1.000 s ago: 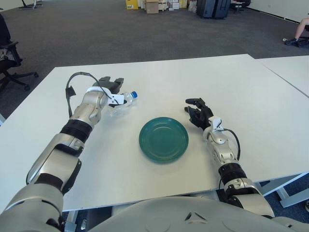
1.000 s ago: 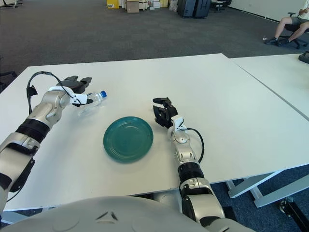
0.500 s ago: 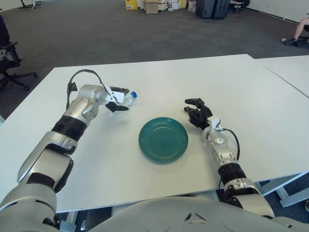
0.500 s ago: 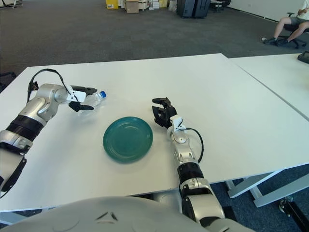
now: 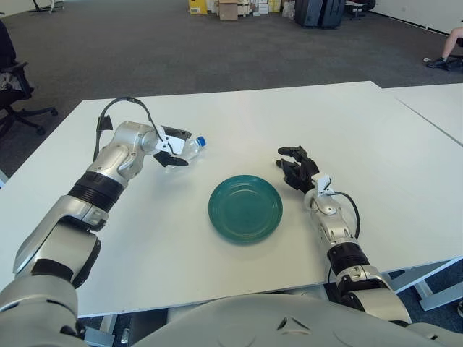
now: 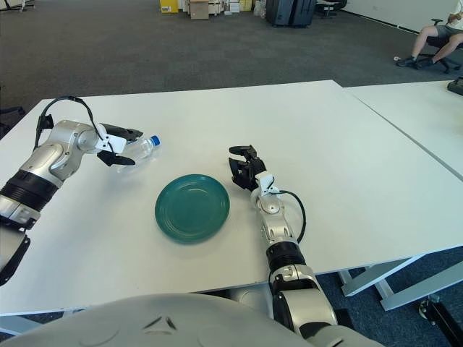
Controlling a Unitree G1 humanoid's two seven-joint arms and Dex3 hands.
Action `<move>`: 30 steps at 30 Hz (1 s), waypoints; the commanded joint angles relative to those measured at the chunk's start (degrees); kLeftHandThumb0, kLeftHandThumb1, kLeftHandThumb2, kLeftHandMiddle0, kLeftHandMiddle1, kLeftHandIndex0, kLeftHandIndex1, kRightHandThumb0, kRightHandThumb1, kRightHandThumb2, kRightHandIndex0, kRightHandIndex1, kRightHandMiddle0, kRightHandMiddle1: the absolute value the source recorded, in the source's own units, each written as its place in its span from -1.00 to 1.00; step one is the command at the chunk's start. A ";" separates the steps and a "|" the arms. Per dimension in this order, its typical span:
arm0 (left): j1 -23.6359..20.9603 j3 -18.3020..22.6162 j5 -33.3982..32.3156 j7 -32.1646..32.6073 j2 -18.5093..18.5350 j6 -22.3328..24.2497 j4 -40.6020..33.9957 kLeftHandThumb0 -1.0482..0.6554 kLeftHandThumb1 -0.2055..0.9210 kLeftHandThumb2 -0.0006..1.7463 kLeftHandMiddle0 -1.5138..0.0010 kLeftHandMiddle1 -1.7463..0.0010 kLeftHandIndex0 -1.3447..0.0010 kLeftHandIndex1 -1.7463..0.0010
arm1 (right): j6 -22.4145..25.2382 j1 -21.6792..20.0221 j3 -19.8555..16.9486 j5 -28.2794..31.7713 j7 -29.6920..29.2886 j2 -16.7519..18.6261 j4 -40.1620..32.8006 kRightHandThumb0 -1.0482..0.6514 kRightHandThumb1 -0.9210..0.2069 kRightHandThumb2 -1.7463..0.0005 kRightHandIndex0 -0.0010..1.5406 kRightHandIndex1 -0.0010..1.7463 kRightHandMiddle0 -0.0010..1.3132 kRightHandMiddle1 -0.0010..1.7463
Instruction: Put the bottle into the plate.
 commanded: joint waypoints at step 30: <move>-3.07 -3.86 14.77 31.36 -9.97 20.54 16.68 -1.00 1.00 -0.19 0.78 0.99 1.00 1.00 | 0.26 -1.35 -0.93 0.80 2.16 -0.98 2.51 -0.40 -0.79 0.23 -0.50 -0.46 -0.76 0.32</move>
